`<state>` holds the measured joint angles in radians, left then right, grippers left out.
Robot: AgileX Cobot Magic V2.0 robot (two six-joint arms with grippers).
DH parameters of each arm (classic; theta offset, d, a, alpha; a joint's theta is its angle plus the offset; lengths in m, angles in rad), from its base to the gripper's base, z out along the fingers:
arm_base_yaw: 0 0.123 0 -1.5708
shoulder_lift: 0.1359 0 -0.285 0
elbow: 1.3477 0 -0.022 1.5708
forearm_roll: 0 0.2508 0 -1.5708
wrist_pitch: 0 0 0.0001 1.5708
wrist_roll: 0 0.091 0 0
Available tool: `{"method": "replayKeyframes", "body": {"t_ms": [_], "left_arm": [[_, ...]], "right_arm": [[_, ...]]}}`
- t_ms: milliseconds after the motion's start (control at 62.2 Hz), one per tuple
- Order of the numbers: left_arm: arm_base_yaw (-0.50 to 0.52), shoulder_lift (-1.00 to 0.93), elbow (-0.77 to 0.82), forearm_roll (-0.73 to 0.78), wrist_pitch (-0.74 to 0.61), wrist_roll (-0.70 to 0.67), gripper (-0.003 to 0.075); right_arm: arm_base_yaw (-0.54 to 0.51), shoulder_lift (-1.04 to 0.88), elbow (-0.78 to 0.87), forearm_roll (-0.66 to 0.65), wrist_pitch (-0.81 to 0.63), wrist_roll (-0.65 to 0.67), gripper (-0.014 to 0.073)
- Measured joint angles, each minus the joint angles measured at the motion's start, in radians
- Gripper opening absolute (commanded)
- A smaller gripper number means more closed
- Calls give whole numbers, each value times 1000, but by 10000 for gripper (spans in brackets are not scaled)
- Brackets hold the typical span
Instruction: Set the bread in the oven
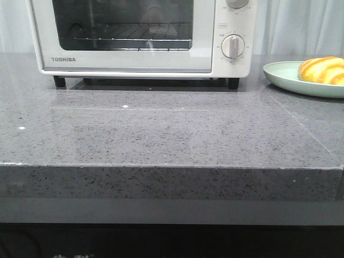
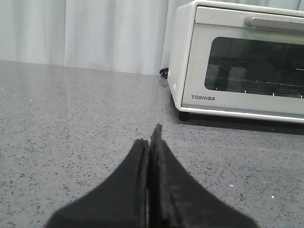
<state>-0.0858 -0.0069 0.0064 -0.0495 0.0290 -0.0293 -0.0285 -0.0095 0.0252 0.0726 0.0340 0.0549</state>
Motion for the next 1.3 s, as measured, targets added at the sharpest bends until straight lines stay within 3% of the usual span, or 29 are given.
{"method": "replayKeyframes", "body": {"t_ms": [1012,1301], "left_arm": [[0,0,-6,-8,-56,0,-18],[0,50,-300,-12,126,0,-18]], "right_arm": [[0,0,-12,0,12,0,-69],[0,15,-300,0,190,0,-69]]}}
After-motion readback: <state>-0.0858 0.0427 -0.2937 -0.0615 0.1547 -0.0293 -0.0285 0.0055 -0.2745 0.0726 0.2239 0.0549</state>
